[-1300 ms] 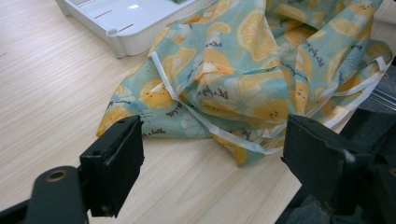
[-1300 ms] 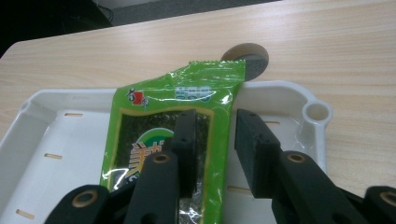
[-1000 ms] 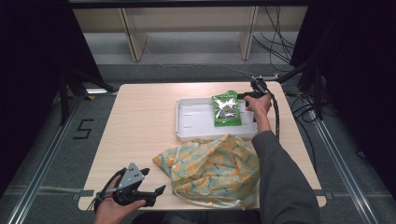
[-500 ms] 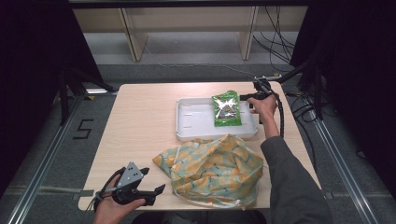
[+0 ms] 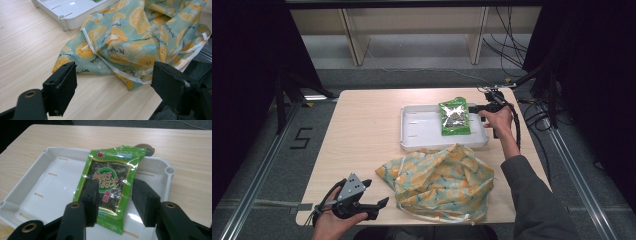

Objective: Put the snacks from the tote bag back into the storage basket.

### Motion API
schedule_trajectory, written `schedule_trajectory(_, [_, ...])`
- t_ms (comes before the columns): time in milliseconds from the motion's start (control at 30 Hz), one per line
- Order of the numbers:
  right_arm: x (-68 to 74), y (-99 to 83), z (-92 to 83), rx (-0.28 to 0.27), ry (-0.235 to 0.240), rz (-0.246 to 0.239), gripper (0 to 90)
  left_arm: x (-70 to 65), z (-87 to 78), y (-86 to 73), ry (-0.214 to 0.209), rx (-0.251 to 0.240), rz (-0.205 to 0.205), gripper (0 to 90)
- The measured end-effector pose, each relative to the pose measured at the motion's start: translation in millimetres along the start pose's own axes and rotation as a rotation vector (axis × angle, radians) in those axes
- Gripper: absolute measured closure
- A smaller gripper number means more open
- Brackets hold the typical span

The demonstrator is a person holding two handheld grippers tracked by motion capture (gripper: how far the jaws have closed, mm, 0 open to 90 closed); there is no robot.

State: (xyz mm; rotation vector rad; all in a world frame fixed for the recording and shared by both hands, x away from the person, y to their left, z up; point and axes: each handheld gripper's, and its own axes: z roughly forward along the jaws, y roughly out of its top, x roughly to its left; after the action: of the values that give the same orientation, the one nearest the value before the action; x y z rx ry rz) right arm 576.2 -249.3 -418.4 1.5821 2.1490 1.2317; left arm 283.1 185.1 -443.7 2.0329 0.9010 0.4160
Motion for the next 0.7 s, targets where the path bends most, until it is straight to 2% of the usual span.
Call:
schedule_trajectory(33, [-0.1, -0.1, -2.3, 0.004, -0.021, -0.025, 57.2, -0.4, 0.4, -0.2, 0.002, -0.005, -0.006, 20.0])
schedule_trajectory(67, [2.7, -0.4, -5.2, 0.016, -0.015, -0.016, 57.0, -0.6, 1.0, -0.5, 0.006, -0.013, -0.009, 19.9])
schedule_trajectory(133, [1.5, -0.9, -11.1, 0.018, -0.008, -0.043, 54.7, -0.8, 1.1, -0.7, 0.007, -0.013, -0.014, 19.9])
schedule_trajectory(167, [4.7, -2.4, -12.0, 0.001, 0.005, -0.020, 53.7, -0.5, 1.4, -0.8, 0.003, -0.013, -0.014, 19.9])
schedule_trajectory(233, [3.7, -2.5, -18.3, 0.013, -0.003, -0.061, 53.0, -0.8, 1.2, -0.8, 0.008, -0.011, -0.017, 19.9])
schedule_trajectory(267, [4.5, -4.4, -18.3, -0.022, 0.022, -0.056, 52.3, -0.1, 1.0, -0.5, 0.005, -0.006, -0.011, 19.9])
schedule_trajectory(300, [6.4, -5.1, -22.6, -0.008, 0.015, -0.065, 51.8, 1.2, -0.2, -0.3, 0.006, 0.012, 0.007, 19.9])
schedule_trajectory(333, [6.9, -5.0, -26.3, 0.013, 0.005, -0.082, 51.7, 0.8, 0.1, -0.9, 0.015, 0.015, -0.011, 19.9])
schedule_trajectory(367, [11.4, -7.0, -28.9, 0.015, 0.012, -0.042, 51.4, 1.6, 0.1, -0.5, 0.015, 0.014, 0.003, 19.9])
schedule_trajectory(400, [10.2, -7.5, -30.7, 0.003, 0.027, -0.082, 51.1, 1.0, 0.8, -0.7, 0.004, 0.002, -0.010, 19.9])
schedule_trajectory(433, [16.8, -9.2, -36.0, 0.038, 0.013, -0.034, 50.8, 1.6, 0.3, -0.6, 0.006, 0.009, -0.002, 19.9])
schedule_trajectory(467, [15.3, -9.7, -36.7, 0.019, 0.008, -0.085, 50.4, 1.9, 0.4, -0.4, 0.003, 0.010, 0.005, 19.9])
schedule_trajectory(500, [16.4, -11.4, -38.4, 0.013, 0.026, -0.089, 50.1, 1.9, 0.1, -0.2, 0.004, 0.015, 0.006, 19.9])
schedule_trajectory(533, [16.5, -11.9, -40.7, 0.020, 0.014, -0.111, 49.9, 0.7, 0.9, -0.8, 0.004, 0.013, -0.014, 19.9])
schedule_trajectory(567, [18.0, -13.5, -42.8, 0.016, 0.031, -0.107, 49.7, 0.8, 1.1, -0.8, 0.002, 0.015, -0.015, 19.9])
schedule_trajectory(600, [19.2, -14.4, -44.5, 0.008, 0.033, -0.118, 49.3, 0.7, 1.3, -0.9, 0.003, 0.014, -0.017, 19.9])
schedule_trajectory(633, [22.5, -16.1, -46.3, 0.011, 0.032, -0.100, 48.9, 0.7, 1.4, -0.9, 0.003, 0.014, -0.018, 19.9])
schedule_trajectory(667, [23.6, -17.3, -48.1, 0.004, 0.042, -0.109, 48.7, 0.3, 1.2, -0.9, 0.014, 0.014, -0.016, 19.9])
schedule_trajectory(700, [25.6, -18.6, -49.9, 0.006, 0.043, -0.108, 48.4, 1.7, 0.8, -0.5, 0.014, 0.016, 0.005, 19.9])
